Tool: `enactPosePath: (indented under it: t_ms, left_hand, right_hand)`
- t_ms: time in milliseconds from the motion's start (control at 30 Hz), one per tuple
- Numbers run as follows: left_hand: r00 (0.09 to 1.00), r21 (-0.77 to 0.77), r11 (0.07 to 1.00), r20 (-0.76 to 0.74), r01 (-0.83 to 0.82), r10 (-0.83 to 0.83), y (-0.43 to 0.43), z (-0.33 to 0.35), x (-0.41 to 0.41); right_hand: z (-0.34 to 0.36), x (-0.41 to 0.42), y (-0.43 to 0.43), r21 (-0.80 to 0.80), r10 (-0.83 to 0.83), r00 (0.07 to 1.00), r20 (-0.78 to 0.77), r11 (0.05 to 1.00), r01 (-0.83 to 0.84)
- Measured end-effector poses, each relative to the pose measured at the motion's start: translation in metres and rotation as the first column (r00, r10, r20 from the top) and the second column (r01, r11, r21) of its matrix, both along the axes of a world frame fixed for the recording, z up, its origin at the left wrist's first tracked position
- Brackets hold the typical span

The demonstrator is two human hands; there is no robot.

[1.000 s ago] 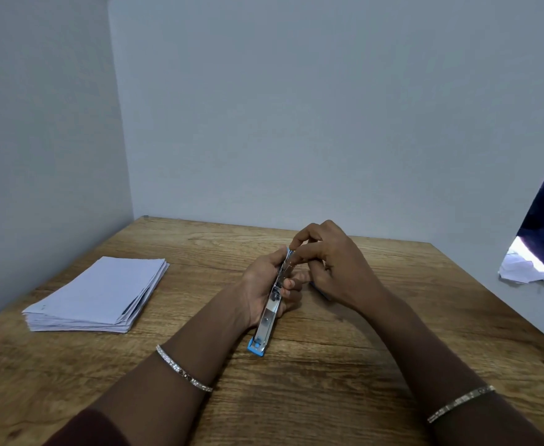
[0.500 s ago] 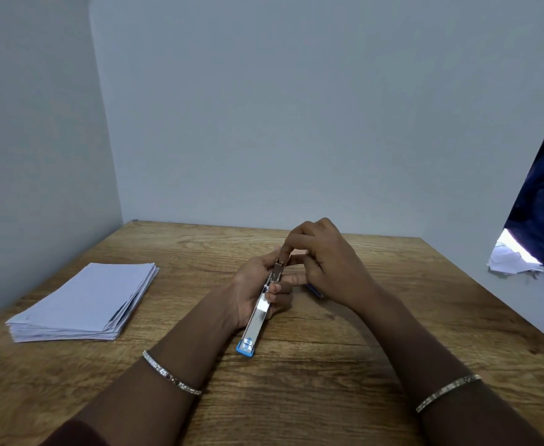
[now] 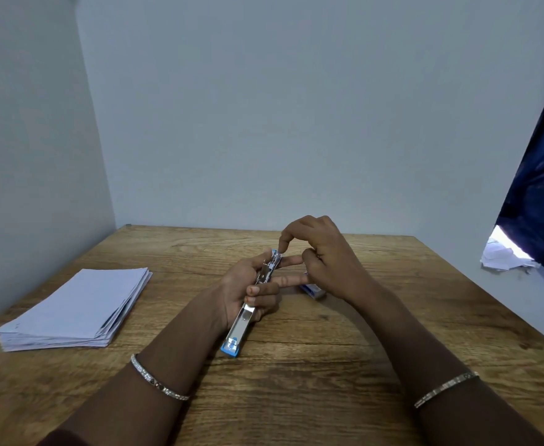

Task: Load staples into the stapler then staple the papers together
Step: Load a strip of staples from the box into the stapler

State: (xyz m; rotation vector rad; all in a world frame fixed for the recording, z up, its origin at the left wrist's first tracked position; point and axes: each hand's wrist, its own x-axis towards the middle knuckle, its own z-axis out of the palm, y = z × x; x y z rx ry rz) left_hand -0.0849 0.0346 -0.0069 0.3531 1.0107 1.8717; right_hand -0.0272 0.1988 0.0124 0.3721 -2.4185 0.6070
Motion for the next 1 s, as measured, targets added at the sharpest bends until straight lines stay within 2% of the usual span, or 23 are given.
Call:
enactPosePath:
  t_ms: [200, 500, 667, 800, 1000]
  left_hand:
    - [1.0, 0.002, 1.0, 0.026, 0.001, -0.001, 0.0, -0.004, -0.004]
    - [0.998, -0.059, 0.997, 0.047, 0.042, -0.039, -0.001, 0.006, 0.008]
    - [0.997, -0.015, 0.998, 0.059, 0.053, -0.052, -0.001, 0.002, 0.001]
    - [0.999, 0.011, 0.999, 0.028, 0.043, -0.043, -0.002, 0.0, -0.002]
    - [0.999, 0.008, 0.999, 0.004, -0.051, 0.051, -0.002, 0.006, 0.008]
  right_hand:
    - [-0.004, -0.001, -0.012, 0.11, 0.063, 0.996, 0.055, 0.991, -0.069]
    - [-0.005, -0.003, -0.005, 0.185, 0.004, 0.999, 0.05, 0.983, -0.013]
    - [-0.007, -0.003, -0.006, 0.17, 0.004, 0.995, 0.099, 0.985, -0.021]
    - [-0.009, -0.004, -0.01, 0.089, 0.035, 0.989, 0.145, 0.995, -0.048]
    - [-0.008, -0.004, -0.009, -0.016, 0.034, 0.994, 0.099, 0.999, -0.033]
